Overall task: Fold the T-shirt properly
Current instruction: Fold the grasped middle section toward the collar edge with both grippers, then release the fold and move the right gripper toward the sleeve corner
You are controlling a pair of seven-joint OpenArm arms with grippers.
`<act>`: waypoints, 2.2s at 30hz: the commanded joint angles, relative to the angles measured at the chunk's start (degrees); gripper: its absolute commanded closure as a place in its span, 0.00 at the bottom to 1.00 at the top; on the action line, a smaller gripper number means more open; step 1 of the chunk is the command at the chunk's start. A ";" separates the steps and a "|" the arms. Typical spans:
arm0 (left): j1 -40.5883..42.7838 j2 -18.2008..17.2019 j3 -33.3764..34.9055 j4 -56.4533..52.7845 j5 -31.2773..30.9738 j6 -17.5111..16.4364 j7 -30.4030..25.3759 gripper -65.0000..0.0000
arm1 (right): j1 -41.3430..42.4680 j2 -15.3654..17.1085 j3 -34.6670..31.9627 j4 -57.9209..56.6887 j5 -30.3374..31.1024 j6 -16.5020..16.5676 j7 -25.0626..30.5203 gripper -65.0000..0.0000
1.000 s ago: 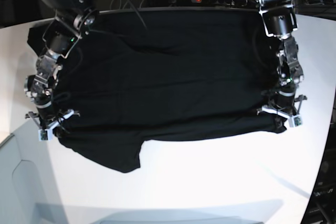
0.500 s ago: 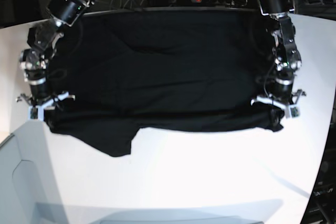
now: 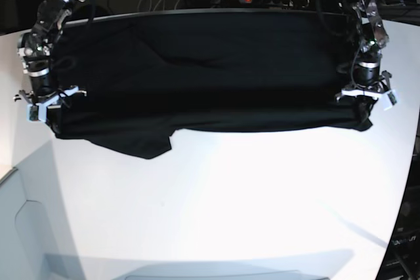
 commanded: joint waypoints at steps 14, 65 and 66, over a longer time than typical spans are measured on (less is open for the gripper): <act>6.38 -0.62 -0.05 -0.34 -2.62 0.21 -1.67 1.00 | -3.84 0.91 -0.22 -1.75 1.26 0.56 1.78 1.00; -1.00 -0.88 -5.32 -1.04 -2.09 0.21 8.88 0.65 | -5.33 -4.89 1.80 11.61 1.18 0.56 -3.40 0.50; -1.00 -0.88 -5.32 -1.13 -2.09 0.21 8.88 0.69 | -5.25 -4.89 1.80 11.61 1.18 0.56 -3.40 0.50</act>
